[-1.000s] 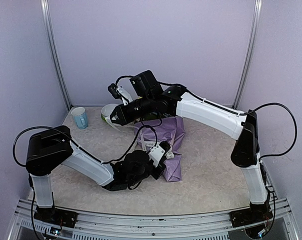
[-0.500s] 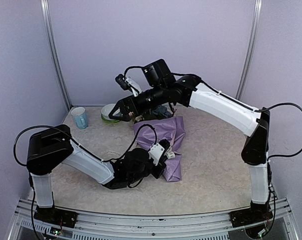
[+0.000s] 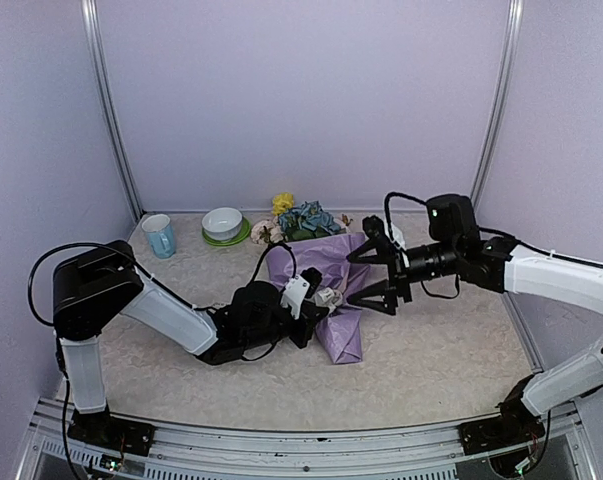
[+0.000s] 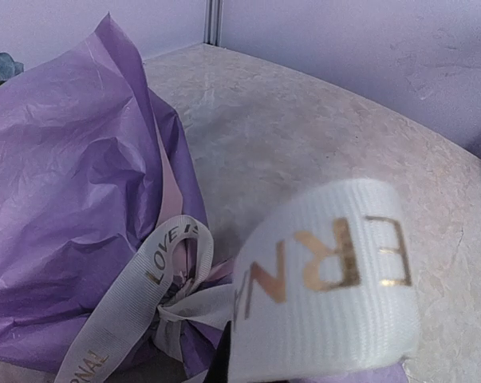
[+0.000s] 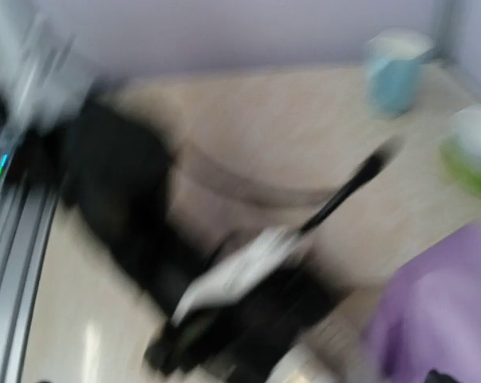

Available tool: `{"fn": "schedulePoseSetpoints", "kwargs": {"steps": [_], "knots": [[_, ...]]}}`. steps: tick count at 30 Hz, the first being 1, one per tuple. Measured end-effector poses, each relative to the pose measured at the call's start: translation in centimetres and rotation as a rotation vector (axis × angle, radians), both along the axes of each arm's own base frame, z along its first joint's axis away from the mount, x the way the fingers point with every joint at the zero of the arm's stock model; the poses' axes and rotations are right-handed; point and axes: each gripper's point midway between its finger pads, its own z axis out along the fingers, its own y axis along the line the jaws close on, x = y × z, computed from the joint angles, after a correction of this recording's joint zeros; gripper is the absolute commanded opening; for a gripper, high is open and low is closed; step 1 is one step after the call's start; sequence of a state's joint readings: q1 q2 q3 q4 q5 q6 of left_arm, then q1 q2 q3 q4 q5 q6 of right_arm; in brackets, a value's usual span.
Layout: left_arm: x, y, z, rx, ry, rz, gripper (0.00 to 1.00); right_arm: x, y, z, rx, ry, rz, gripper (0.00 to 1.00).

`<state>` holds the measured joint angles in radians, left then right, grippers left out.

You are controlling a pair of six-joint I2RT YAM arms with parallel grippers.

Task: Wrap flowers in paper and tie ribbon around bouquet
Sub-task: Cross the half-tied ribbon over the folded bouquet.

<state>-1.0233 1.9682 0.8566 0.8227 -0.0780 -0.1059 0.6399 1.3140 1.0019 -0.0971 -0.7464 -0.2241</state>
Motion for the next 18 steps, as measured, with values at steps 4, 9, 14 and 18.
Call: {"fn": "schedulePoseSetpoints", "kwargs": {"steps": [4,9,14,18], "knots": [[-0.5,-0.2,0.2,-0.009,0.01,-0.037,0.0,-1.7,0.0,-5.6,-0.081,-0.091,0.131,1.0],[-0.8,-0.4,0.8,-0.018,0.002,-0.071,0.0,0.7,1.9,-7.7,-0.146,-0.227,0.222,0.98],[-0.5,-0.2,0.7,-0.003,-0.007,-0.086,0.0,2.2,3.2,-10.6,-0.208,-0.255,0.313,0.62],[-0.3,0.1,0.2,0.016,-0.001,-0.098,0.0,2.0,3.4,-12.1,-0.224,-0.246,0.361,0.29]]}}
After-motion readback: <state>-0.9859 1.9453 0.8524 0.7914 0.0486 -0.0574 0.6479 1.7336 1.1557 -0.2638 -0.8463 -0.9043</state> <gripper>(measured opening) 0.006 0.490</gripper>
